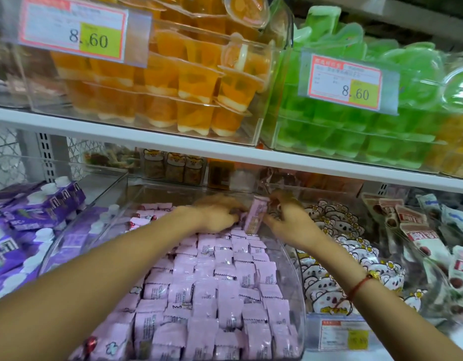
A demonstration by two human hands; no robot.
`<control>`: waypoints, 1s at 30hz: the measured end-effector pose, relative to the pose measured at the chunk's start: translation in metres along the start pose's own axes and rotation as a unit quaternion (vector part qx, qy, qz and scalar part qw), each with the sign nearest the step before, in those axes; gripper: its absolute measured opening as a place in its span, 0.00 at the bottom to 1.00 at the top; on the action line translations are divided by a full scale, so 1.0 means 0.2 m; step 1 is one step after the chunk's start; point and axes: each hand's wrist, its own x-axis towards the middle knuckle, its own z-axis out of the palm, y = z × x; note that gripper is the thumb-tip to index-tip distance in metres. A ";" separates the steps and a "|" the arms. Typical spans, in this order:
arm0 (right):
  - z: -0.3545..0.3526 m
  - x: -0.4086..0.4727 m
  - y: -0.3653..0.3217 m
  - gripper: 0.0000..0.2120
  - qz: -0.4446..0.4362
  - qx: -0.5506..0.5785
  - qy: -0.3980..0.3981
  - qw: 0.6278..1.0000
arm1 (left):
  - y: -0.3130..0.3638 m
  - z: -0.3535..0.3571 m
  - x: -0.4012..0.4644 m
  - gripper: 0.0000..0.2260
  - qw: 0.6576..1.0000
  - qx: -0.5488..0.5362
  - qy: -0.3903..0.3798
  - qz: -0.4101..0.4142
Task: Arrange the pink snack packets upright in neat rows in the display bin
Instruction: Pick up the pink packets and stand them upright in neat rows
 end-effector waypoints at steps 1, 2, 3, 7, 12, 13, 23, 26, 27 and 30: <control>0.00 0.00 0.01 0.13 0.003 -0.007 -0.004 1.000 | 0.00 -0.01 0.00 0.14 1.000 0.023 -0.018 0.010; 0.00 0.00 0.01 0.14 0.011 -0.012 -0.008 1.000 | 0.00 0.00 -0.01 0.14 0.999 0.041 -0.033 0.015; 0.00 0.00 0.01 0.14 0.019 -0.013 -0.011 1.000 | 0.01 0.02 -0.02 0.15 0.998 0.052 -0.039 0.014; 0.00 0.00 -0.01 0.15 0.040 0.009 -0.025 0.999 | 0.03 0.06 -0.03 0.17 0.997 0.034 -0.058 -0.033; -0.04 -0.05 -0.06 0.11 0.046 0.137 0.056 0.988 | 0.08 -0.05 -0.02 0.22 0.977 -0.192 0.014 -0.087; -0.05 -0.06 -0.08 0.10 0.058 0.179 0.081 0.979 | 0.09 -0.09 -0.04 0.21 0.970 -0.222 0.045 -0.089; -0.08 -0.17 -0.19 0.13 0.202 0.545 0.061 0.811 | 0.26 -0.17 -0.32 0.21 0.967 -0.201 0.151 -0.042; -0.10 -0.20 -0.18 0.11 0.202 0.567 0.063 0.796 | 0.27 -0.21 -0.32 0.12 0.933 -0.340 0.089 -0.078; -0.11 -0.20 -0.18 0.11 0.203 0.575 0.068 0.789 | 0.27 -0.23 -0.33 0.12 0.906 -0.406 0.056 -0.104; -0.11 -0.20 -0.18 0.12 0.194 0.572 0.064 0.794 | 0.26 -0.24 -0.35 0.11 0.840 -0.517 -0.011 -0.163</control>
